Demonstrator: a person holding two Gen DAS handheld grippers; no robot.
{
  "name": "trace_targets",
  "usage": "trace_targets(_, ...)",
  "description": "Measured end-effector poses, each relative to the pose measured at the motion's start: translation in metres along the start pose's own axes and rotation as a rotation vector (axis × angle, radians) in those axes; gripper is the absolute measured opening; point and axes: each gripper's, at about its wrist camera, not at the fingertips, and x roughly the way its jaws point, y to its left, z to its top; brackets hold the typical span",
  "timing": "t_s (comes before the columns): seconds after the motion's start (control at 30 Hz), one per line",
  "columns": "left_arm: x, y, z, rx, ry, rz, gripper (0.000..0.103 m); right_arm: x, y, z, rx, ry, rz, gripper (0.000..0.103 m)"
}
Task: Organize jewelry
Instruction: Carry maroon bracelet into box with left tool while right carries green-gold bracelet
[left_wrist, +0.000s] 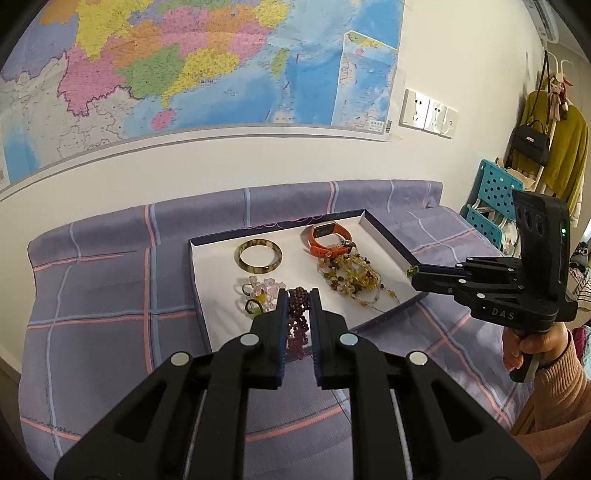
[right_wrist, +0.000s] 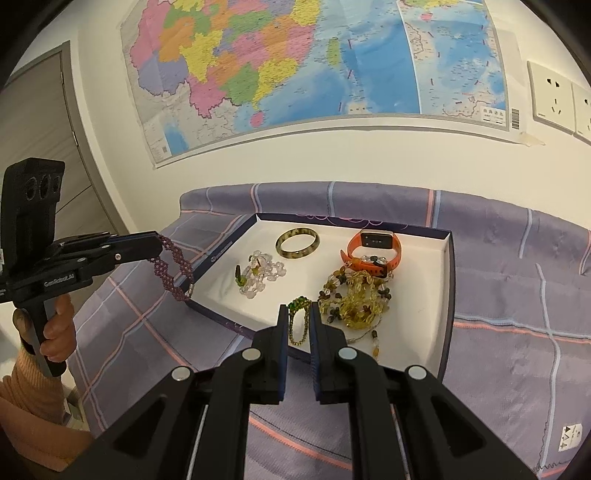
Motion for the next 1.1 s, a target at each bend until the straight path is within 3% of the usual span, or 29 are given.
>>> trace_targets(1.1,0.039,0.013,0.007,-0.039,0.043,0.013,0.011,0.019,-0.009,0.009,0.016,0.02,-0.012,0.009)
